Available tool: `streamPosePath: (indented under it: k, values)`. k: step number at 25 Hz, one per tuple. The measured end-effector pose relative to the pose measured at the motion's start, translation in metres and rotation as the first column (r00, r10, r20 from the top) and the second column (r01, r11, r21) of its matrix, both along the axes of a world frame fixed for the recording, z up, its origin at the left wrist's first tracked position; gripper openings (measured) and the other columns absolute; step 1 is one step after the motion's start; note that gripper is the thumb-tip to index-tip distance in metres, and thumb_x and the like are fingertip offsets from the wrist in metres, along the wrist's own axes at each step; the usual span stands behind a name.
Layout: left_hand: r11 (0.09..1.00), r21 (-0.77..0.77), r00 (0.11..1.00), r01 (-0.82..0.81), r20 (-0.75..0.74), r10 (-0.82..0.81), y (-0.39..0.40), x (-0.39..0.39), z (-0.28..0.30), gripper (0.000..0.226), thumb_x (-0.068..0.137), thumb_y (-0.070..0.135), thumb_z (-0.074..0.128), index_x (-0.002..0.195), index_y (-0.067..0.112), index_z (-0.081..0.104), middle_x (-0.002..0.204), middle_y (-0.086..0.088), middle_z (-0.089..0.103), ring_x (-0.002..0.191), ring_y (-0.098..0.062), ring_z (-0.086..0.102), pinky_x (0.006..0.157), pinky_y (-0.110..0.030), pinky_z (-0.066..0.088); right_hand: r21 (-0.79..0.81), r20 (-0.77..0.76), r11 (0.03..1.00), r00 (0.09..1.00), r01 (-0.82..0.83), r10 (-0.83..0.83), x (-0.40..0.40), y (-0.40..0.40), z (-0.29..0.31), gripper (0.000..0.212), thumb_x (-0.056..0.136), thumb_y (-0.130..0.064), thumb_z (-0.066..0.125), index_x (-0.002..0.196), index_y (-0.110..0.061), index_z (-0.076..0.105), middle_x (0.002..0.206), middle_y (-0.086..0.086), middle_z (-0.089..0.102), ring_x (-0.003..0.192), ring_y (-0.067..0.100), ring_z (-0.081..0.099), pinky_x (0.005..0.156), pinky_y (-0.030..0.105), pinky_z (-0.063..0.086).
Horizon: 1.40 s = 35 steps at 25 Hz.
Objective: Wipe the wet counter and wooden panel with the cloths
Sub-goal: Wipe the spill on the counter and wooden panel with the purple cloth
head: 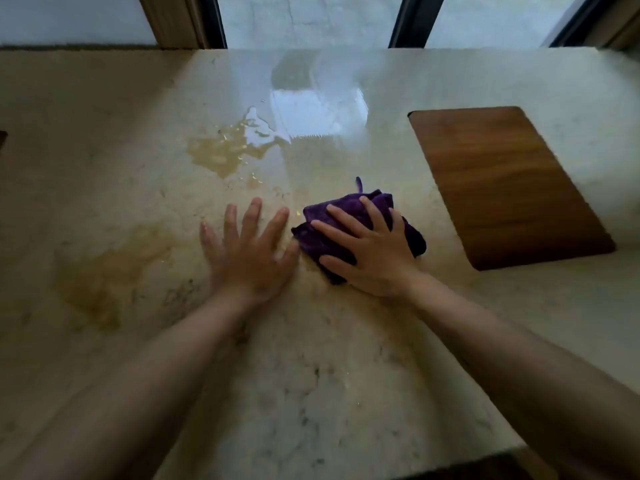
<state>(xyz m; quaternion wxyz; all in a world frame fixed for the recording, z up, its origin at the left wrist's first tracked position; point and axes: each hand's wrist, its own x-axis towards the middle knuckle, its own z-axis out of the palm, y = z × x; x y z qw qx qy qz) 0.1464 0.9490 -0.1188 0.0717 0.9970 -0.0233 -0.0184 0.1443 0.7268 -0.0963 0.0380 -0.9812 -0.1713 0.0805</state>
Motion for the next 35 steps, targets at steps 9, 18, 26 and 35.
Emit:
streamPosePath:
  k: [9, 18, 26, 35]
  values:
    - [0.999, -0.044, 0.999, 0.029, -0.043, -0.031, 0.004, -0.007, 0.007, 0.068, 0.087, 0.073, 0.016, 0.151, 0.05, 0.018, 0.167, 0.003, 0.01, 0.153, -0.034, 0.003, 0.114, -0.072, 0.0, -0.041, -0.034, 0.988, 0.988, 0.147, -0.149, -0.246, -0.018, 0.008, 0.063, 0.093, -0.073, 0.027, 0.151, -0.054, 0.014, 0.164, -0.017, 0.015, 0.153, 0.03, 0.005, 0.114, 0.066, 0.015]
    - [0.999, -0.022, 0.999, 0.024, -0.045, -0.025, 0.001, -0.007, 0.005, 0.067, 0.088, 0.07, 0.018, 0.151, 0.049, 0.018, 0.167, 0.003, 0.01, 0.153, -0.035, 0.002, 0.114, -0.072, -0.001, 0.065, -0.004, 0.776, 0.778, 0.627, -0.628, -0.289, 0.066, -0.004, 0.053, 0.097, -0.06, 0.029, 0.148, -0.046, 0.037, 0.157, -0.009, 0.036, 0.142, 0.04, 0.033, 0.107, 0.067, 0.021]
    - [0.995, -0.094, 1.0, 0.025, -0.01, -0.026, 0.004, -0.006, 0.005, 0.059, 0.093, 0.054, 0.02, 0.15, 0.042, 0.028, 0.164, -0.001, 0.023, 0.152, -0.033, 0.013, 0.116, -0.069, 0.004, 0.052, -0.001, 0.8, 0.801, 0.598, -0.599, -0.16, 0.106, -0.01, 0.058, 0.097, -0.061, 0.023, 0.153, -0.049, 0.017, 0.163, -0.012, 0.021, 0.15, 0.04, 0.012, 0.108, 0.075, 0.01]
    - [0.997, -0.071, 0.995, -0.03, 0.097, 0.037, 0.004, -0.006, 0.005, 0.053, 0.094, 0.034, 0.037, 0.145, 0.024, 0.048, 0.155, -0.007, 0.043, 0.145, -0.031, 0.037, 0.113, -0.065, 0.024, 0.078, -0.049, 0.849, 0.853, 0.522, -0.52, 0.122, 0.074, -0.006, 0.057, 0.098, -0.062, 0.013, 0.153, -0.052, 0.003, 0.166, -0.014, -0.001, 0.149, 0.038, -0.013, 0.108, 0.076, -0.007]
